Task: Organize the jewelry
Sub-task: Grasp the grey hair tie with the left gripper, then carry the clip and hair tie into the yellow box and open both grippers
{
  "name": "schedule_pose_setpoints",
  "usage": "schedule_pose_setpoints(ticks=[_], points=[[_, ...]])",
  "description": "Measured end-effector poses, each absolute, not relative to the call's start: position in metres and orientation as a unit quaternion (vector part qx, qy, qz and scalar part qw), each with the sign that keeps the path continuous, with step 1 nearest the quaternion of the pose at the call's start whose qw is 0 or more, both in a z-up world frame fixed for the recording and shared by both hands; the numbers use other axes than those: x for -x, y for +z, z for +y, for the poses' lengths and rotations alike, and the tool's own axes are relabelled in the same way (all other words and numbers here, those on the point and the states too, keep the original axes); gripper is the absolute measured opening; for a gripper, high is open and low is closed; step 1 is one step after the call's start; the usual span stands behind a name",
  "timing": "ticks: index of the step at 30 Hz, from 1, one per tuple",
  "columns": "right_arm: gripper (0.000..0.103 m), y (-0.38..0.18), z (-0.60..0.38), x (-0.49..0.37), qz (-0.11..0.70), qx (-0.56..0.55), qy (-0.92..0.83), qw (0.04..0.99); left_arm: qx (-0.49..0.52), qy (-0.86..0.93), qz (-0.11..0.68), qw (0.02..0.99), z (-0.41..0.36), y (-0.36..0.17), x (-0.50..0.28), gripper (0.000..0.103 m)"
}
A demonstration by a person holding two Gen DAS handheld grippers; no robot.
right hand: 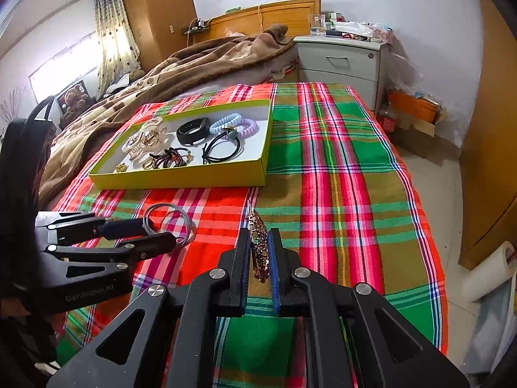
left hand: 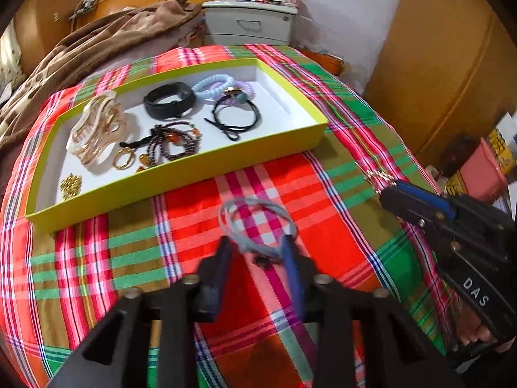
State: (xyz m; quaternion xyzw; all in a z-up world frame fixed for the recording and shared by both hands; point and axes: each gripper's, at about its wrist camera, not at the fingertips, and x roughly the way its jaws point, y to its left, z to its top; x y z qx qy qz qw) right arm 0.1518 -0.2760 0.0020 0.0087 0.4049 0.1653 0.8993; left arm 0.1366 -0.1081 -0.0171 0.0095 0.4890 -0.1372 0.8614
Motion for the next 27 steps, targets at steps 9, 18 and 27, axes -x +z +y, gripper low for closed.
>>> schedule_pose_setpoints(ticks=[9, 18, 27], points=[[0.011, 0.001, -0.277, -0.152, 0.406, -0.012, 0.158, 0.900, -0.002, -0.146, 0.482, 0.864, -0.106, -0.015, -0.136, 0.019], [0.011, 0.006, -0.277, -0.153, 0.402, -0.012, 0.155, 0.902, 0.007, -0.151, 0.464, 0.873, -0.098, -0.002, -0.133, 0.019], [0.011, 0.020, -0.269, -0.157, 0.388, -0.010, 0.156, 0.908, 0.021, -0.160, 0.440, 0.883, -0.081, 0.021, -0.138, 0.019]])
